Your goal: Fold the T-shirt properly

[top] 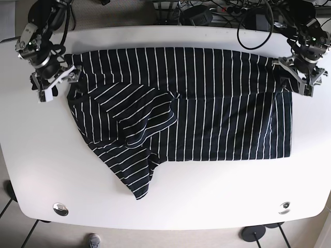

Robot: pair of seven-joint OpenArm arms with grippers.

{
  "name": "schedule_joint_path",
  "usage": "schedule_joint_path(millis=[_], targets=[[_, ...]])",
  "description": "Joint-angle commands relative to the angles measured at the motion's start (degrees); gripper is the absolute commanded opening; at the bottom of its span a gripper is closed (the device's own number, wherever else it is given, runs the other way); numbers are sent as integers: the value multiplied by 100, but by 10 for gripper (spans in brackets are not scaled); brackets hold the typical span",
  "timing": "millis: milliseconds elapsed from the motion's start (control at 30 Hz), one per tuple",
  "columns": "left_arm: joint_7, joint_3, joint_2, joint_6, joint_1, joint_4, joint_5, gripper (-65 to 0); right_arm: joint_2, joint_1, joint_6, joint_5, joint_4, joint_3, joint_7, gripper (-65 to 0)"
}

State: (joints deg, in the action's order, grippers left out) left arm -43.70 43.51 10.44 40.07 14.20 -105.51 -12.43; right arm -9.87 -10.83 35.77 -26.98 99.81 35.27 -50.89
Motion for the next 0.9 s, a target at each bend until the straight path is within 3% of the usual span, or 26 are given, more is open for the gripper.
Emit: schedule_joint_path(millis=[33,200,367,433,567,667,733,800,900], targets=[[76,5,86,-7,-97,-196,-63,-267,-266,551,-30,-40,-482,-85,109,-38],[76,-91,95,-7,-580,-178,-19,-267,-714,1703,-30,-40,-2267,-744,355,-38],[76,-100,95,-7,-914,-46,174,-267,-829,2169,-30,-40,-3462,-1342,1076,-40],[76,-100,95,-7,-1195,226,640,-265,-793,2151,-30,-40,-3489,-1456,1103,-109],[76,-65,104,-7,-1767,877,1326,-262,-662,2134,-30,-40,-3497,-1667,1103,-317],[76,-65,130,-7,-2154,1360,1511,-261,-635,2134,-30,-40,-3506,-1667,1103,-480],[76,-91,156,-7,-2479,1853,1519,-260,-635,2142,-38,-40,-3506,-1667,1103,-623],[76,-100,253,-7,-2743,2266,1519,-256,-635,2151,-38,-40,-3497,-1667,1103,-628],[76,-100,271,-135,-3094,2864,1519,-156,-662,2160,-38,-40,-3471,-1658,1103,-629]])
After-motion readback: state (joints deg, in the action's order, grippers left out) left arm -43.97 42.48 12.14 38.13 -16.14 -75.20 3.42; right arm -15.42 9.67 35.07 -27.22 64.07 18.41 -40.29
